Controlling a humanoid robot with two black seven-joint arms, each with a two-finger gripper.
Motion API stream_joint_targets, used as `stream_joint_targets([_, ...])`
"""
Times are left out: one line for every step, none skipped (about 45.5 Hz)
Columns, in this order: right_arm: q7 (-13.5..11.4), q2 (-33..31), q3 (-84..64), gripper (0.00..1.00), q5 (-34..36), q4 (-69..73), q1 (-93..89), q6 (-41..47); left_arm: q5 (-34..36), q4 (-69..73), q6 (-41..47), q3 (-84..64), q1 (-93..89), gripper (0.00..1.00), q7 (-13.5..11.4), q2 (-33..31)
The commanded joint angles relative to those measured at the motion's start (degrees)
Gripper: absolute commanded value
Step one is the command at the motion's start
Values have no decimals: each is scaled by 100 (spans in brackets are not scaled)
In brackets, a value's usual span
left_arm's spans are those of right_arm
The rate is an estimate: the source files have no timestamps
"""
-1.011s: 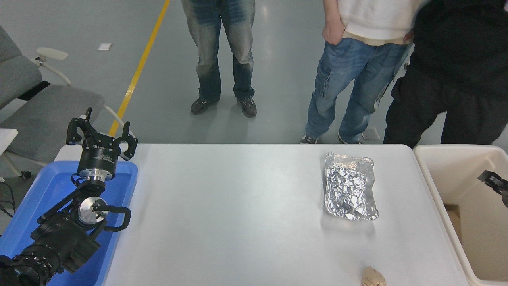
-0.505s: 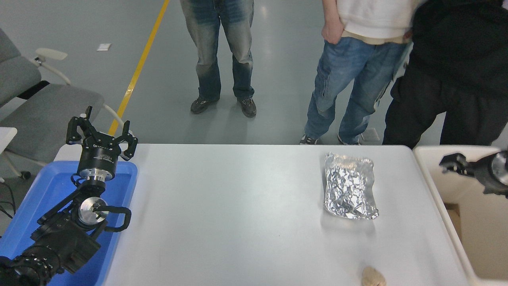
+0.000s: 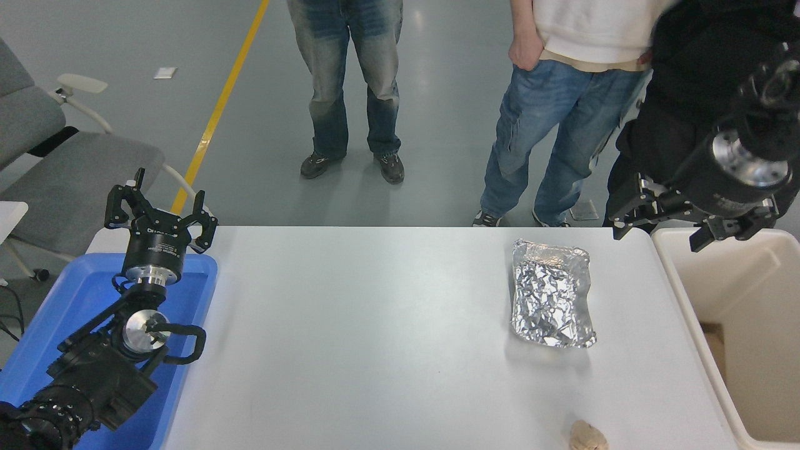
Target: Pick up paper cup place in dustbin
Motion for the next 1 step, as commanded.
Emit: stream_joint_targets([23,241,21,100,17,27,315,171,1,3,0,1,0,99,0,0])
